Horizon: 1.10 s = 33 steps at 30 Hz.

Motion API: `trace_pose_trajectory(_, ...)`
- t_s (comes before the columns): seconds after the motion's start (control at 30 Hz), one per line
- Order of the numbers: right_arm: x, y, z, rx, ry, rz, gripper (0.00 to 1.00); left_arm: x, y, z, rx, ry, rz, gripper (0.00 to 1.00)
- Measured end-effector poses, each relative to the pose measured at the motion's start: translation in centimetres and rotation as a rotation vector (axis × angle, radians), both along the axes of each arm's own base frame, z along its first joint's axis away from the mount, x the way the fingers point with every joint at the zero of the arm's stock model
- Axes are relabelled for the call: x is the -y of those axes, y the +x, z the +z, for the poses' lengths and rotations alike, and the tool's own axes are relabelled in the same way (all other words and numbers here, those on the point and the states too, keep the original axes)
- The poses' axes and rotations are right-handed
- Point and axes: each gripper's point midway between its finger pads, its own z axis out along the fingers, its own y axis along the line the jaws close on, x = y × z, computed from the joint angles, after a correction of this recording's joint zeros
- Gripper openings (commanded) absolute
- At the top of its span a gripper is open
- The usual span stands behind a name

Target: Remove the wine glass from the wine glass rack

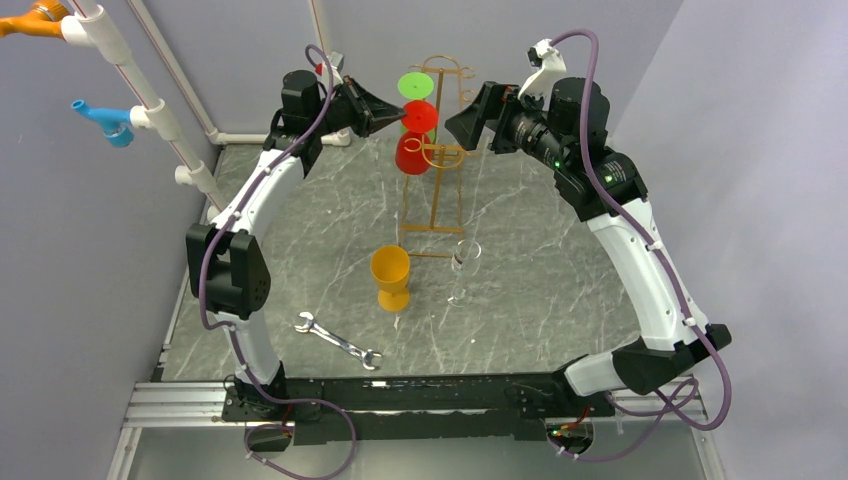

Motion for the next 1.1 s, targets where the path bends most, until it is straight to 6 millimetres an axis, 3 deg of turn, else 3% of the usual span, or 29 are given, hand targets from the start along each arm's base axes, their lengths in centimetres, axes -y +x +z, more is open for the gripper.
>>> trace_pose_trajectory(1.1,0.03,0.05,-0.13,-0.001,-0.001,-0.001,1.00,-0.36,0.27,0.71,-0.069,-0.077,0.013,0.00)
